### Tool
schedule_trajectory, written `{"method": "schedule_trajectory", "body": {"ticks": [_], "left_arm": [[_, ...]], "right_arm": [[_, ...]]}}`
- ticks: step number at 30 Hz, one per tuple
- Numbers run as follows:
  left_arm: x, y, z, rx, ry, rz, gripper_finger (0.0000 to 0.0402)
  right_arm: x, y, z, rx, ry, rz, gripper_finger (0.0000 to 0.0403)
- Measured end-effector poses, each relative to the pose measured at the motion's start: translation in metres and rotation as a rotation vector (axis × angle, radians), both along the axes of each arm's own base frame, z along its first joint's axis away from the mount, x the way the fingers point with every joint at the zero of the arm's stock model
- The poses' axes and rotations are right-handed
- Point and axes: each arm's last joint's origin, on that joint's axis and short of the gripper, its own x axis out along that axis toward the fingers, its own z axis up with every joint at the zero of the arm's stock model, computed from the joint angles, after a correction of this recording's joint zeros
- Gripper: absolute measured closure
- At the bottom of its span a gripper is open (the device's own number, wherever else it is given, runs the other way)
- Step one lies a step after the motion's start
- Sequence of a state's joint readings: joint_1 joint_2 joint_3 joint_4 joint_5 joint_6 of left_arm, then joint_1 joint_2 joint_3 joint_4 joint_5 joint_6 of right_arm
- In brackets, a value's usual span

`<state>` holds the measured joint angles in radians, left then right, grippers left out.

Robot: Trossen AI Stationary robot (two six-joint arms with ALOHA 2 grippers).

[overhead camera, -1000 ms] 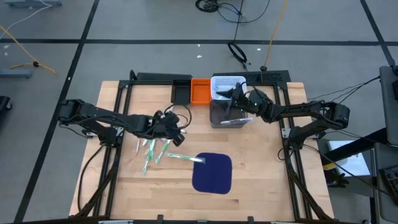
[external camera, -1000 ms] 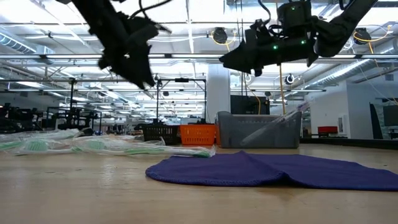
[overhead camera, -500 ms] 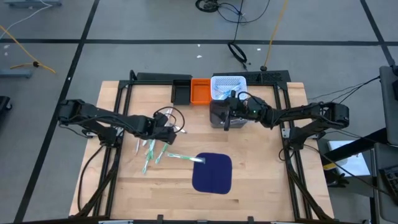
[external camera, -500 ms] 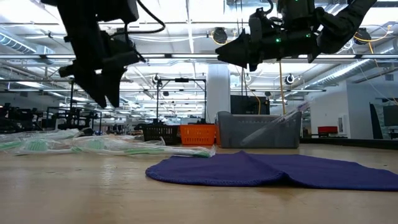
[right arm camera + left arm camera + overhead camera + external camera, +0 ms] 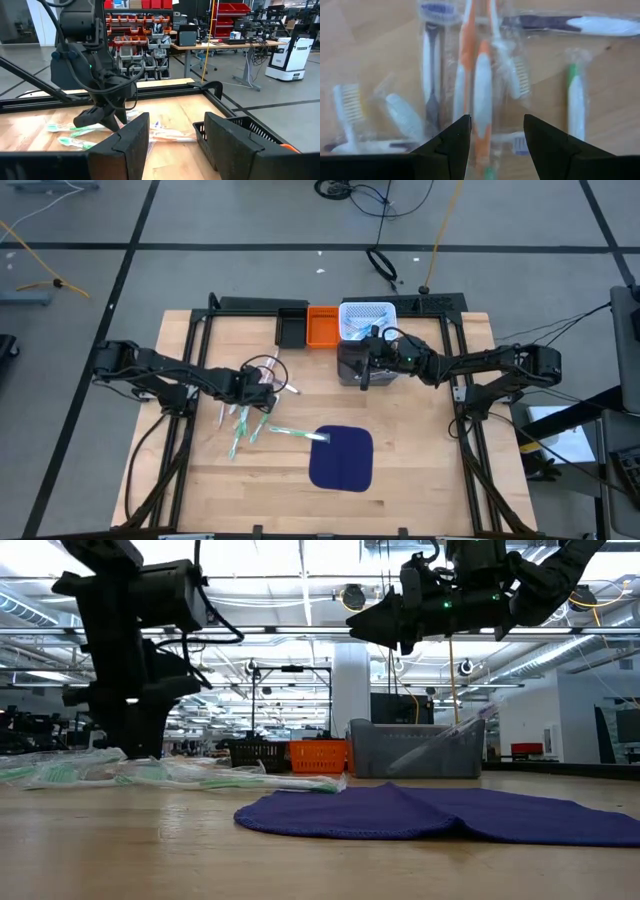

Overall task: Pick & Place Toothbrushes
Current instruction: Put the orange toothbrush into the orange basket

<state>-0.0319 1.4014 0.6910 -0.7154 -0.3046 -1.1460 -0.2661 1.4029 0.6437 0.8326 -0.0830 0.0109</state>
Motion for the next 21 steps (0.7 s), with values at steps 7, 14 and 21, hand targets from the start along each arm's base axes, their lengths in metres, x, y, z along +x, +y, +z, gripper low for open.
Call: {"method": "schedule_trajectory", "body": {"ticks": [7,14,21], "left_arm": [[-0.0011,0.0011,-0.0016,0.012,0.002,0.006,0.0254],[-0.0005,0.0049,-0.0017,0.006,0.011,-0.028,0.0382],[0.0023,0.0058,0.0019,-0.019,0.013,-0.068,0.0400]], "right_arm": [[-0.0001,0.0000,-0.0002,0.000,0.001,0.000,0.0222],[-0.0001,0.0000,-0.0009,0.004,0.007,0.000,0.0226],[-0.0001,0.0000,-0.0017,0.005,0.016,0.000,0.0227]]}}
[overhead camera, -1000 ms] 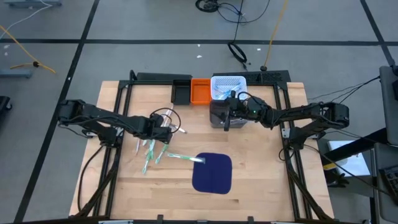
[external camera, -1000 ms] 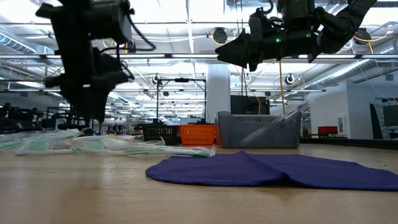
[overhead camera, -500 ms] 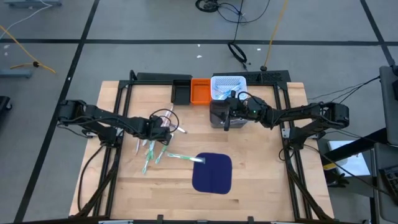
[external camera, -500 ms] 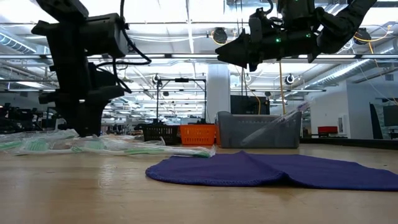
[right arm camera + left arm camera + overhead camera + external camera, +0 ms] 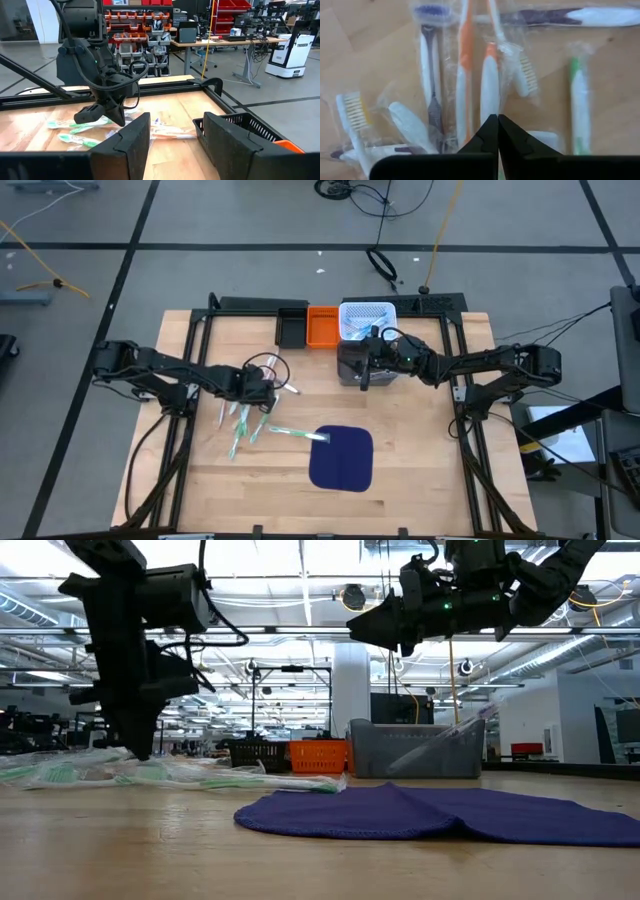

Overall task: Pick & Place Toothbrushes
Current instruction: Put the orange toothbrush into the orange basket

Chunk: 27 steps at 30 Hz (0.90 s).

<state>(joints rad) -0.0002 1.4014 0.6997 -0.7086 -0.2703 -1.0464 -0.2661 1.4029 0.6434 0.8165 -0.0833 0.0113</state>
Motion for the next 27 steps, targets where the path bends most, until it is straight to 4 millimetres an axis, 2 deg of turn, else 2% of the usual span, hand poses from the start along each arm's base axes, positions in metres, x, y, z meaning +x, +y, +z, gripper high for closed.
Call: {"method": "schedule_trajectory", "body": {"ticks": [5,11,21,27], "left_arm": [[0.011,0.001,0.021,0.032,-0.008,-0.054,0.0401],[0.028,-0.001,0.061,0.121,-0.041,-0.131,0.0401],[0.057,-0.013,0.132,0.363,-0.215,-0.331,0.0402],[0.076,-0.020,0.156,0.471,-0.393,-0.477,0.0402]], "right_arm": [[0.000,0.000,0.000,0.000,0.001,0.000,0.0227],[0.000,0.000,-0.001,0.001,0.007,0.000,0.0227],[0.000,0.001,-0.001,0.004,0.007,0.003,0.0231],[0.001,0.006,0.003,-0.005,-0.029,0.048,0.0231]]}}
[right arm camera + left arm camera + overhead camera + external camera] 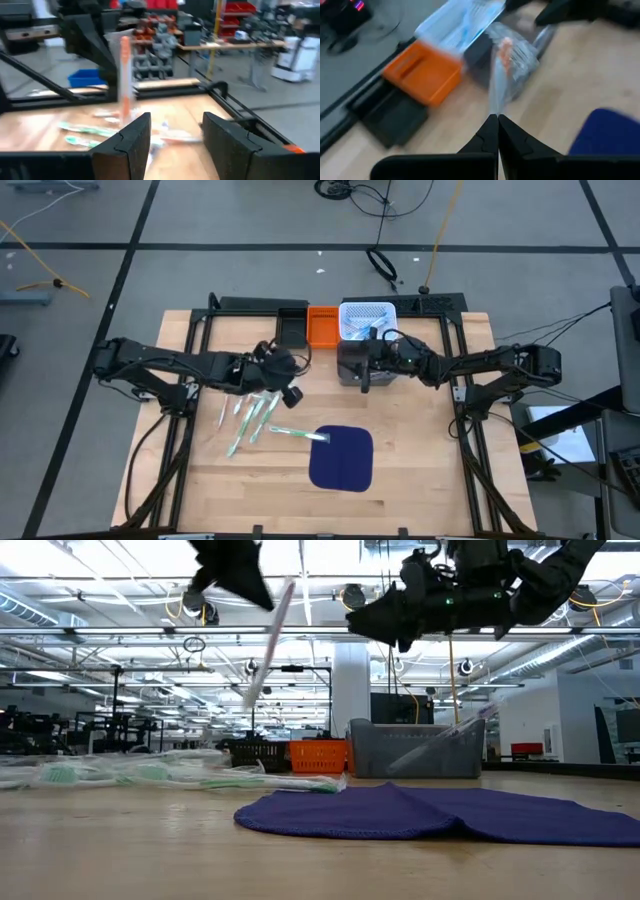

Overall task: Pick & Place Toothbrushes
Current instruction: Put the orange toothbrush into the orange basket

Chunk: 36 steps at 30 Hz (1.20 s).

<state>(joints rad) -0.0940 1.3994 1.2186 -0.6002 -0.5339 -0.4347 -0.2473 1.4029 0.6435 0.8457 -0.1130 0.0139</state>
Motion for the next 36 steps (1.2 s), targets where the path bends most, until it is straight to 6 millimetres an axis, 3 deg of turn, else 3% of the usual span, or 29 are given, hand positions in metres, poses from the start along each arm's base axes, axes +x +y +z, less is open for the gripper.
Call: {"method": "schedule_trajectory", "body": {"ticks": [11,22,30,36], "left_arm": [[0.013,-0.002,0.015,0.065,-0.145,-0.114,0.0401],[0.041,0.000,0.003,0.113,-0.201,-0.155,0.0401],[0.052,0.008,-0.002,0.115,-0.232,-0.194,0.0401],[0.052,0.012,-0.006,0.077,-0.207,-0.193,0.0401]], "right_arm": [[0.001,0.013,0.014,-0.037,-0.136,0.113,0.0231],[0.001,0.015,0.017,-0.019,-0.167,0.123,0.0231],[0.001,0.015,0.017,-0.022,-0.175,0.122,0.0232],[0.003,0.015,0.008,0.004,-0.081,0.121,0.0242]]}}
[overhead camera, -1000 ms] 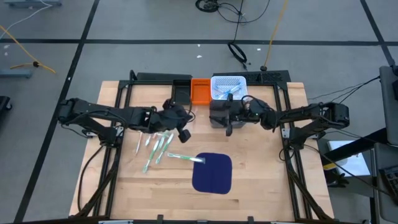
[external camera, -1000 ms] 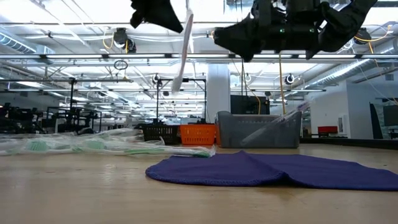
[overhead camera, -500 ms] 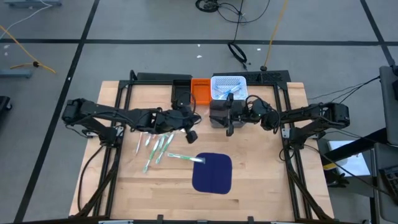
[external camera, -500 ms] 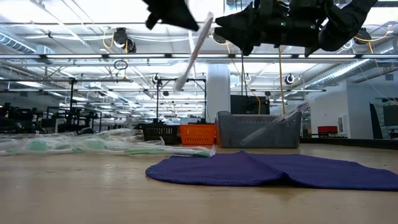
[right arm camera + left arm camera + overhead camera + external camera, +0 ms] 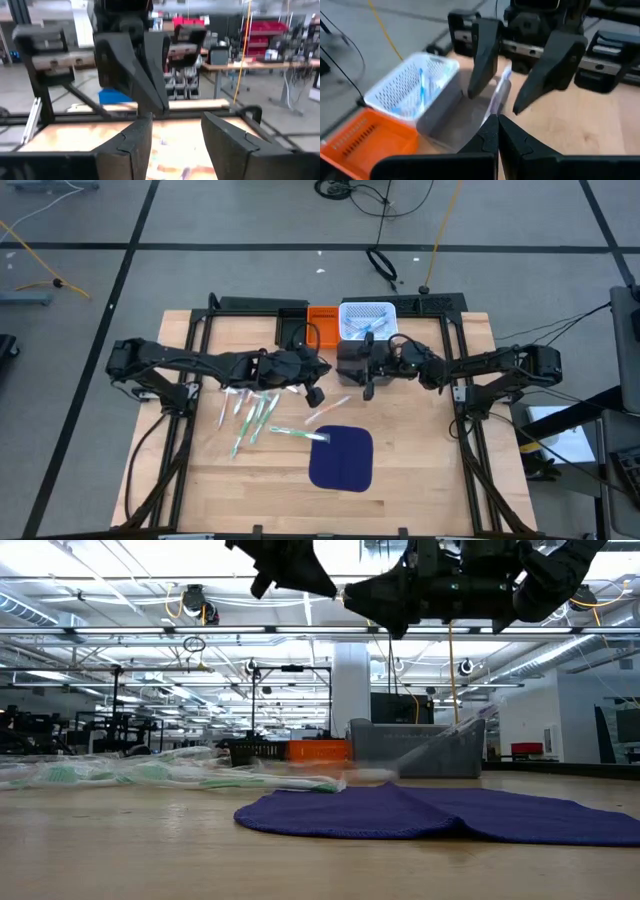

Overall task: Pick & Place Toothbrushes
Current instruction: Put the orange toothbrush into the orange basket

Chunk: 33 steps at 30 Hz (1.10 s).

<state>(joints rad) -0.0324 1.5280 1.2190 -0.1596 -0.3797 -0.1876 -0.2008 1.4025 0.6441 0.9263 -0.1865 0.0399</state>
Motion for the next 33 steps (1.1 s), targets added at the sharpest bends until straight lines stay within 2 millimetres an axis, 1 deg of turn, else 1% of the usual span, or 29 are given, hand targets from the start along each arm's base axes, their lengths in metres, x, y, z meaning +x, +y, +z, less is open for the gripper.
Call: {"method": "schedule_trajectory", "body": {"ticks": [5,7,9,13,15,17,20,25,29,33], "left_arm": [[-0.001,-0.001,-0.011,-0.088,0.072,-0.005,0.0400],[0.001,-0.003,-0.022,-0.121,0.131,-0.014,0.0394],[0.009,-0.004,-0.037,-0.146,0.179,-0.038,0.0383],[0.023,-0.007,-0.068,-0.184,0.267,-0.083,0.0349],[0.028,-0.006,-0.085,-0.220,0.324,-0.088,0.0329],[0.031,-0.004,-0.097,-0.272,0.359,-0.094,0.0306],[0.033,-0.004,-0.111,-0.344,0.407,-0.083,0.0272],[0.033,-0.005,-0.133,-0.383,0.499,-0.039,0.0223],[0.033,-0.006,-0.147,-0.408,0.562,-0.002,0.0200],[0.033,-0.006,-0.158,-0.420,0.594,0.019,0.0189]], "right_arm": [[0.000,0.000,-0.004,0.002,0.043,0.000,0.0247],[0.000,0.000,-0.005,0.008,0.050,0.001,0.0247],[0.000,0.000,-0.005,0.011,0.054,0.002,0.0247],[0.001,0.001,-0.009,0.019,0.096,0.007,0.0248],[0.001,0.002,-0.012,0.024,0.120,0.008,0.0248],[0.000,0.002,-0.014,0.026,0.140,0.008,0.0248],[0.000,0.002,-0.016,0.030,0.161,0.008,0.0248],[0.000,0.002,-0.016,0.029,0.160,0.008,0.0248],[0.000,0.002,-0.016,0.030,0.165,0.008,0.0248],[0.000,0.002,-0.017,0.027,0.171,0.008,0.0248]]}}
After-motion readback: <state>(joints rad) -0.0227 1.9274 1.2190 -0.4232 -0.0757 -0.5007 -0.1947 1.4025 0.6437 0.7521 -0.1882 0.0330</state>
